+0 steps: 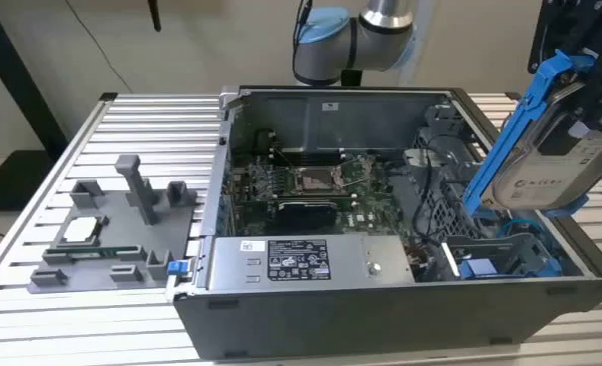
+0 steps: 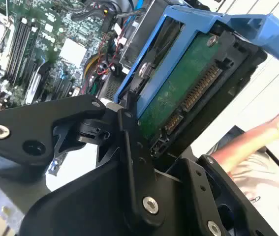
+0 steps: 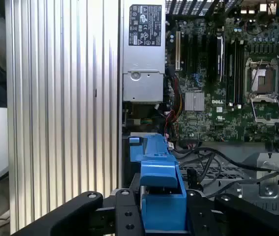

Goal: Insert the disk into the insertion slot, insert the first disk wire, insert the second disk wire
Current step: 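Insert the disk into the insertion slot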

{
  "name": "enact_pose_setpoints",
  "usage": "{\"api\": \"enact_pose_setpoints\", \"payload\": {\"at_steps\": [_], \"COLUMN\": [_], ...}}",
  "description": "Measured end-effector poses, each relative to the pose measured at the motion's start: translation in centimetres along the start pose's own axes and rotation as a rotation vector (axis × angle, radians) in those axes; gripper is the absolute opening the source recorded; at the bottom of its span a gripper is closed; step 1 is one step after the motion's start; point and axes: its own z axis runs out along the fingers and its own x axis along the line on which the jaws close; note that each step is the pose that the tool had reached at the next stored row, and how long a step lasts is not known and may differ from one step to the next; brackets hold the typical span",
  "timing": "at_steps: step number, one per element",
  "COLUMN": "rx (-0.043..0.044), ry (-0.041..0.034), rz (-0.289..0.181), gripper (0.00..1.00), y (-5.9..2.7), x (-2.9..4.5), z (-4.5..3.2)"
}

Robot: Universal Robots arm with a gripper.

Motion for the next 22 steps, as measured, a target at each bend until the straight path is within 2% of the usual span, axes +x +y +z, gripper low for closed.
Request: {"api": "enact_pose_setpoints", "payload": {"at_steps": [22], "rx": [0.0], "ry": [0.0], "rz": [0.0], "gripper": [0.0], "y": [-0.02], "x": [0.0], "z": [0.54]}}
